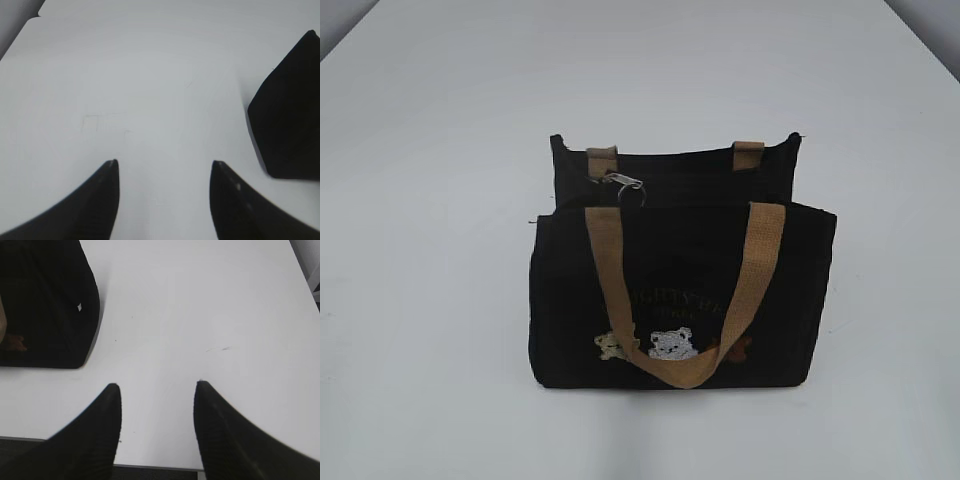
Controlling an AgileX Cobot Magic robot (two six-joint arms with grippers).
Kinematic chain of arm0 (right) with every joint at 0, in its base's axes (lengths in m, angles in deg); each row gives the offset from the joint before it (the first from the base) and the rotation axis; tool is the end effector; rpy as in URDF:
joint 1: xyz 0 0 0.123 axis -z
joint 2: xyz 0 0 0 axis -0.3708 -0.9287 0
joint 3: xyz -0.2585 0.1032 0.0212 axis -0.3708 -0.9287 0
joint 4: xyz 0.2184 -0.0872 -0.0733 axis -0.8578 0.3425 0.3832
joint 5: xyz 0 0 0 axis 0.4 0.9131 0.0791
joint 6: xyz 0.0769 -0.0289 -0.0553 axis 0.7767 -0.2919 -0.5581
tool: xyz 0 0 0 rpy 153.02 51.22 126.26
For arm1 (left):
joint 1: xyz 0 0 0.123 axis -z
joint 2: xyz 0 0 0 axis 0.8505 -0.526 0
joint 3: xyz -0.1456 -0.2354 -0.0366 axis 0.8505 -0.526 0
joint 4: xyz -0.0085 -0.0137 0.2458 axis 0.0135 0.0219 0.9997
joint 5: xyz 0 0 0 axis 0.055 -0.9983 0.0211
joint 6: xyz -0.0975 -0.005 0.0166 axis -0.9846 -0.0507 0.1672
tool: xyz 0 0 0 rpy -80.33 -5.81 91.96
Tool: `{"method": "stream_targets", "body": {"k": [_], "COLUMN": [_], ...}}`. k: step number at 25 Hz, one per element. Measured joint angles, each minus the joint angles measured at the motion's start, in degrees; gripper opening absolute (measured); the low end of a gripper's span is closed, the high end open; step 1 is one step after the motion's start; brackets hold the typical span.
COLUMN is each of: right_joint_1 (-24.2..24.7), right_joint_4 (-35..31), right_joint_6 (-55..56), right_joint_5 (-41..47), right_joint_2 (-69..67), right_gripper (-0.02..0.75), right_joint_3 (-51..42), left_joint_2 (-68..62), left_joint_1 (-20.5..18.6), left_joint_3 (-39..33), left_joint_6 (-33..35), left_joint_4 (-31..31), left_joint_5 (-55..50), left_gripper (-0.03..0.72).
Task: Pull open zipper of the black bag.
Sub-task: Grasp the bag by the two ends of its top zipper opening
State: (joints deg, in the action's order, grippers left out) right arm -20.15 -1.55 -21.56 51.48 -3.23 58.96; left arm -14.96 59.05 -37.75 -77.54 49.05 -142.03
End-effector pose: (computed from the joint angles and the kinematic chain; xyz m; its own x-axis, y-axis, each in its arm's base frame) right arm 0.0022 0.0099 0.2643 -0.4880 -0.0565 -0.8710 -0.0938 0.9955 -0.0120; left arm -0.0017 -0.0091 0.2793 -0.4160 0.0469 -0.9082 0.1146 0.9934 -0.0012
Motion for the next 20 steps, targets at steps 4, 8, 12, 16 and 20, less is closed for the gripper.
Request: {"method": "stream_targets", "body": {"k": [4,8,12,16,20], "right_joint_1": [0.00,0.00,0.00,0.00,0.00], "right_joint_4": [0.00,0.00,0.00,0.00,0.00], "right_joint_6": [0.00,0.00,0.00,0.00,0.00], "right_joint_5": [0.00,0.00,0.00,0.00,0.00], "right_joint_2": [0.00,0.00,0.00,0.00,0.00], "right_gripper": [0.371,0.371,0.371,0.371,0.371], "right_joint_3": [0.00,0.00,0.00,0.00,0.00], "left_joint_2": [0.00,0.00,0.00,0.00,0.00], "left_joint_1": [0.00,0.00,0.00,0.00,0.00], "left_joint_3": [0.00,0.00,0.00,0.00,0.00], "left_joint_6": [0.00,0.00,0.00,0.00,0.00], "left_joint_4": [0.00,0.00,0.00,0.00,0.00], "left_joint_5": [0.00,0.00,0.00,0.00,0.00], "left_gripper": [0.435,0.435,0.435,0.435,0.435]}}
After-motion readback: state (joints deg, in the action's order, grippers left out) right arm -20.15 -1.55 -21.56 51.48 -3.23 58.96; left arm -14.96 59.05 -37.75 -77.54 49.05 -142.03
